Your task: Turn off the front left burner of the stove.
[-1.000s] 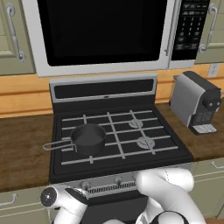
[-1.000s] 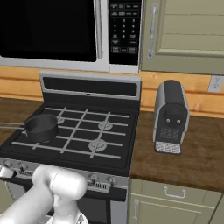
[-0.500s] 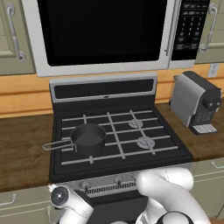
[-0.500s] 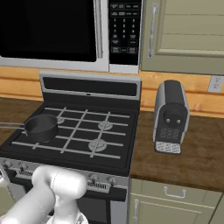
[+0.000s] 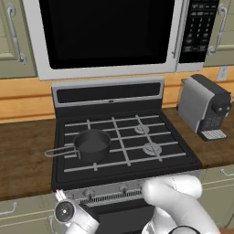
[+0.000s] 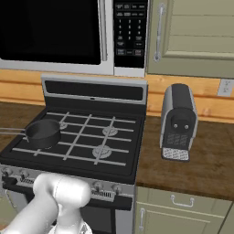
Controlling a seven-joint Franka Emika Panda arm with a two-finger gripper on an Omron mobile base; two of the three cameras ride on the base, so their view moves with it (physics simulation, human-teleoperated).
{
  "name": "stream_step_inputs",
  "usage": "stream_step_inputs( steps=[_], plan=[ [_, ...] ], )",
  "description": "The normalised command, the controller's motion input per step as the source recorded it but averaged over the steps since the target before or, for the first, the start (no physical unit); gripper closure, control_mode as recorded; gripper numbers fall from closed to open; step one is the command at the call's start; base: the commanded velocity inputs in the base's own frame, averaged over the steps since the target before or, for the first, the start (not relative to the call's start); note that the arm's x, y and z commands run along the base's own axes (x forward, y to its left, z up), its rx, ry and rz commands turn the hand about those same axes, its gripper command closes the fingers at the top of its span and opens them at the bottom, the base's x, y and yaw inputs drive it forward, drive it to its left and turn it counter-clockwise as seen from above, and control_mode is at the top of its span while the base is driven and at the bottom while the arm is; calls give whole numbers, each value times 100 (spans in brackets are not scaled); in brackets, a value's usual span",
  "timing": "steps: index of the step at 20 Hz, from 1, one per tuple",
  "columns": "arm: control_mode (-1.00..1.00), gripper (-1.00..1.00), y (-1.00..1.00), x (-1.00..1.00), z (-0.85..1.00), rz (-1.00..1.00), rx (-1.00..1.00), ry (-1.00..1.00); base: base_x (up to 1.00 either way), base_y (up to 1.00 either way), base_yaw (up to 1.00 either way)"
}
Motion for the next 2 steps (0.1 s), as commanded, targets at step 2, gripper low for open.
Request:
stream_step_inputs(
  steps=[2],
  plan=[
    [-100, 100, -4, 0, 48, -32, 23, -10, 0, 0, 0]
  ],
)
